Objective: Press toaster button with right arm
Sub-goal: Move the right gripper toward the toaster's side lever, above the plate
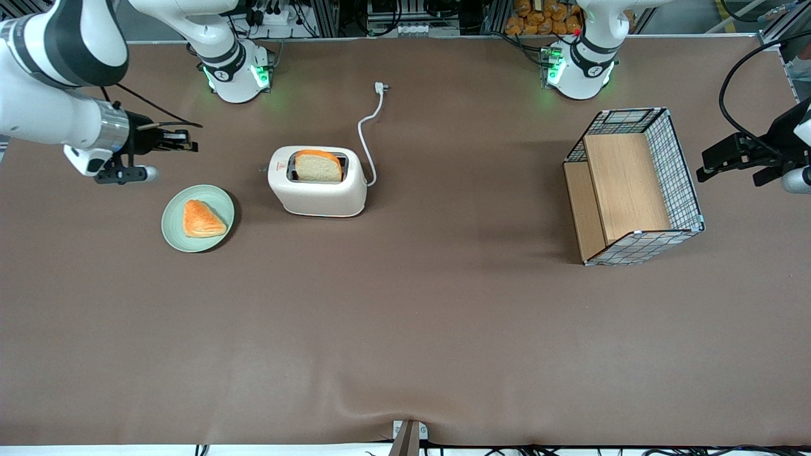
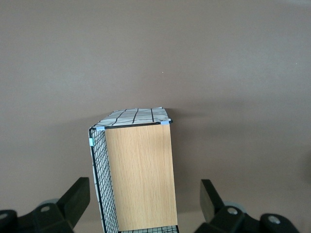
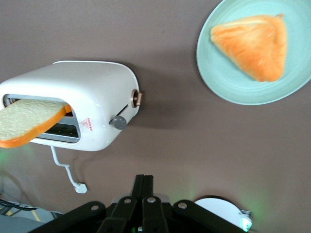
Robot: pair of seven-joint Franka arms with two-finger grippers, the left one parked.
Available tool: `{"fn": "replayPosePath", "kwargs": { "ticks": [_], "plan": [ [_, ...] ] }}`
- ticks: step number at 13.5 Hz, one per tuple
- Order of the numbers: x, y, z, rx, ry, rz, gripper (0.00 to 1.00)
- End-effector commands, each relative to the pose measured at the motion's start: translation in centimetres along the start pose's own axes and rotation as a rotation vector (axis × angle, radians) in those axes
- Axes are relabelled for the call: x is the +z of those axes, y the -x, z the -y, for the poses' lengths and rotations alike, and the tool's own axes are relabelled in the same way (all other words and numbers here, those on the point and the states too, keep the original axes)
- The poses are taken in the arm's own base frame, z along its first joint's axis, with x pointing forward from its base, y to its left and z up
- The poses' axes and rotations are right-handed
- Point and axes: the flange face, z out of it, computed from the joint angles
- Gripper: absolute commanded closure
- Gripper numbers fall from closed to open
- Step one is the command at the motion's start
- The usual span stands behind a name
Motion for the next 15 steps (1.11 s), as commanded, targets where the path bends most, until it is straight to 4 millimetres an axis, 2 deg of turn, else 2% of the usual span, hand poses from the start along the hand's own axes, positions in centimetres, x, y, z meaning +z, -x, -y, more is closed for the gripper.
{"fn": "replayPosePath", "kwargs": {
  "ticks": [1,3,6,8,11,15],
  "plan": [
    [2.9,1.0,1.2,0.032,-0.030,-0.025,1.00],
    [4.6,0.9,2.3,0.050,-0.015,-0.037,1.00],
    [6.7,0.6,2.2,0.073,-0.048,-0.049,1.00],
    [8.3,0.5,3.0,0.058,-0.038,-0.078,1.00],
    [9.2,0.0,3.6,0.082,-0.091,-0.082,1.00],
    [11.6,-0.2,4.0,0.074,-0.072,-0.080,1.00]
  ]
}}
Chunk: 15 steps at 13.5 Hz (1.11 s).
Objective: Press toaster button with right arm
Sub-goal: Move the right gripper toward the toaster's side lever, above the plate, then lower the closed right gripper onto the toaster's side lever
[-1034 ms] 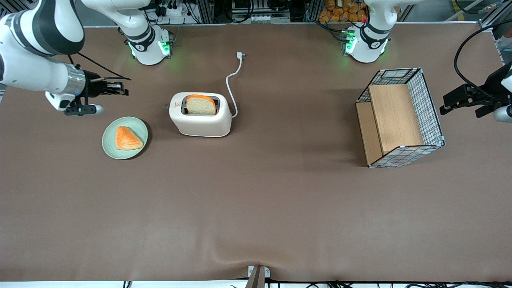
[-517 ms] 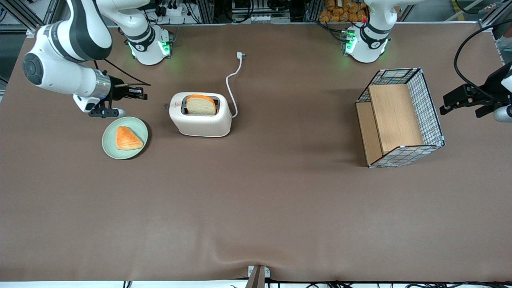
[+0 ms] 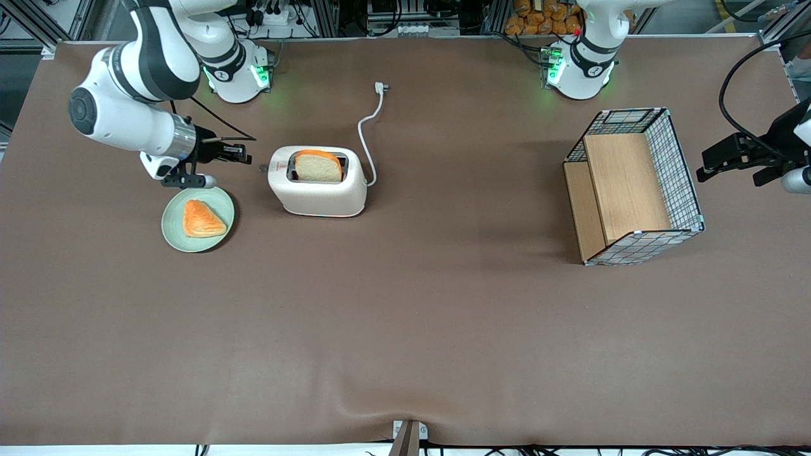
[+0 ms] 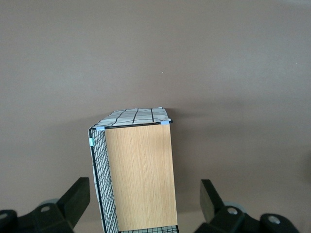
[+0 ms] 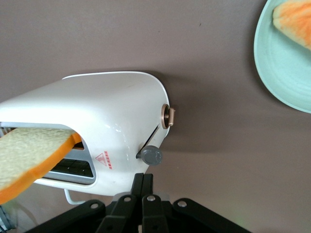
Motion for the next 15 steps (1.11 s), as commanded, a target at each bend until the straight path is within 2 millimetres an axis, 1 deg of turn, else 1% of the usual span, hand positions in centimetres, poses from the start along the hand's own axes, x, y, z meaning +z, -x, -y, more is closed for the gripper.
{"fn": "replayPosePath", "kwargs": {
  "ticks": [1,3,5,9,12,15],
  "plan": [
    [1.3,0.3,0.3,0.016,-0.014,-0.005,1.00],
    [2.3,0.1,-0.2,0.025,-0.007,-0.003,1.00],
    [3.1,0.0,0.2,0.016,0.003,-0.009,1.00],
    [3.5,-0.2,0.1,0.019,0.007,-0.006,1.00],
    [4.2,-0.6,-0.2,0.026,0.013,-0.006,1.00],
    [4.7,-0.7,0.0,0.023,0.018,-0.004,1.00]
  ]
}}
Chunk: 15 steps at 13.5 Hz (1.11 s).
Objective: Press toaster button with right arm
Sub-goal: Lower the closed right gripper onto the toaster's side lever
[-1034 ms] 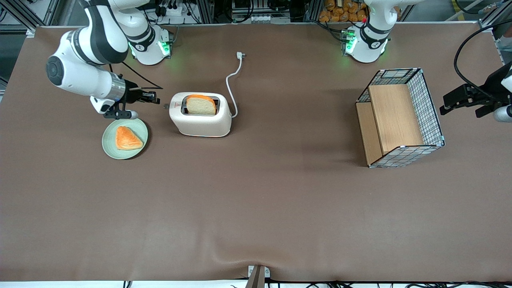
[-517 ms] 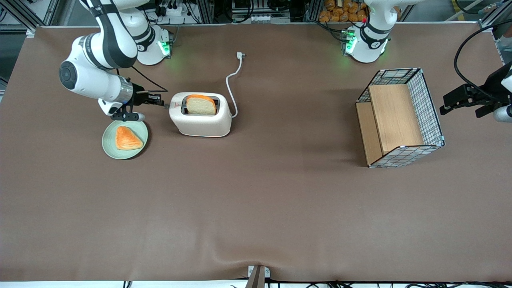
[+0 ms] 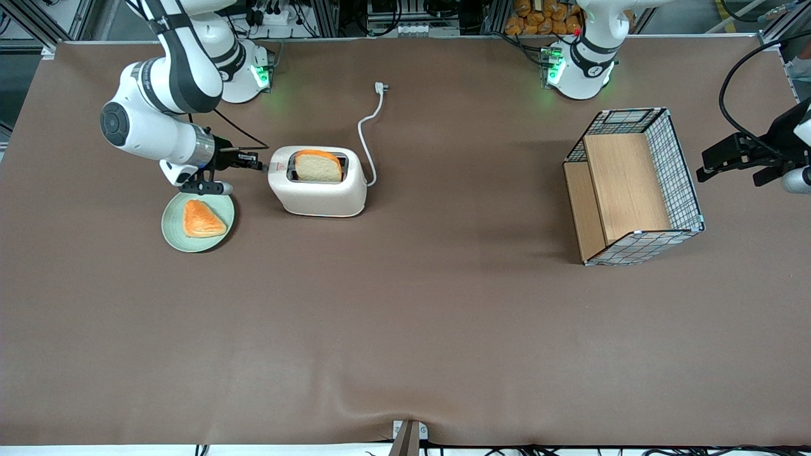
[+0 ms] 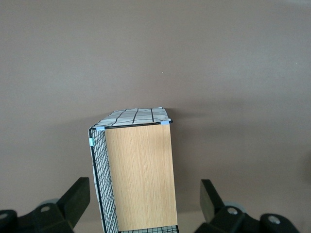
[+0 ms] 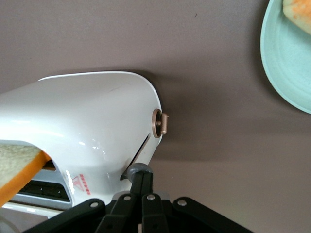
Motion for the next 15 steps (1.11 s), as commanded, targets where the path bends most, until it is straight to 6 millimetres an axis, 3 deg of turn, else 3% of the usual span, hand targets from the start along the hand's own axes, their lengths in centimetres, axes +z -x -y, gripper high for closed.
{"fn": "replayPosePath", "kwargs": {
  "ticks": [1,15],
  "plan": [
    [0.6,0.1,0.4,0.005,-0.016,-0.010,1.00],
    [3.0,-1.4,-0.2,0.010,0.008,-0.029,1.00]
  ]
}}
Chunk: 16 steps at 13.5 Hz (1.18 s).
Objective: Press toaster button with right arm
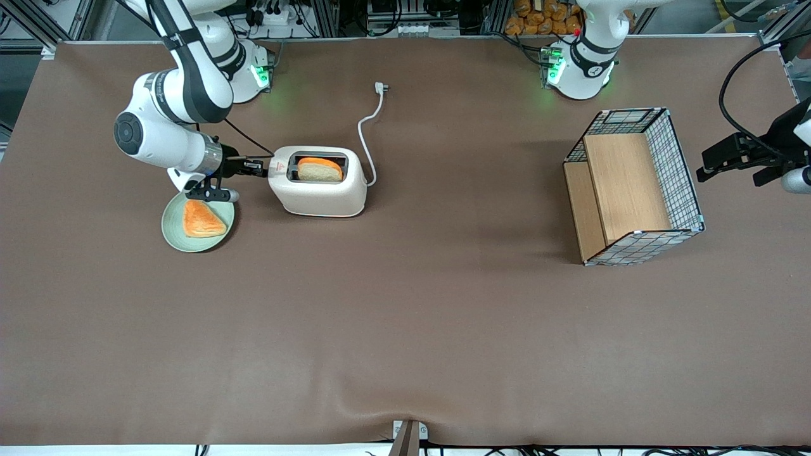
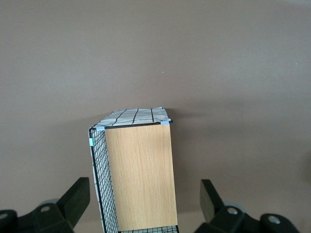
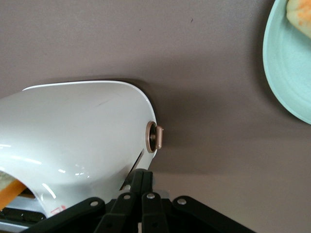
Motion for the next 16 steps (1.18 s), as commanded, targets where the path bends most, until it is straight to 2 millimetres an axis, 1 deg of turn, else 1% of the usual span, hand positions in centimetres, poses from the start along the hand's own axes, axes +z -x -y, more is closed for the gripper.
{"fn": "replayPosePath", "kwargs": {
  "ticks": [1,5,9,16],
  "plan": [
    [0.9,-0.3,0.0,0.000,-0.012,-0.020,1.00],
    [1.4,-0.6,-0.2,-0.023,-0.006,-0.029,1.00],
    [1.5,-0.7,-0.3,-0.033,-0.013,-0.028,1.00],
    [2.6,-0.8,-1.0,-0.048,-0.023,-0.031,1.00]
  ]
}}
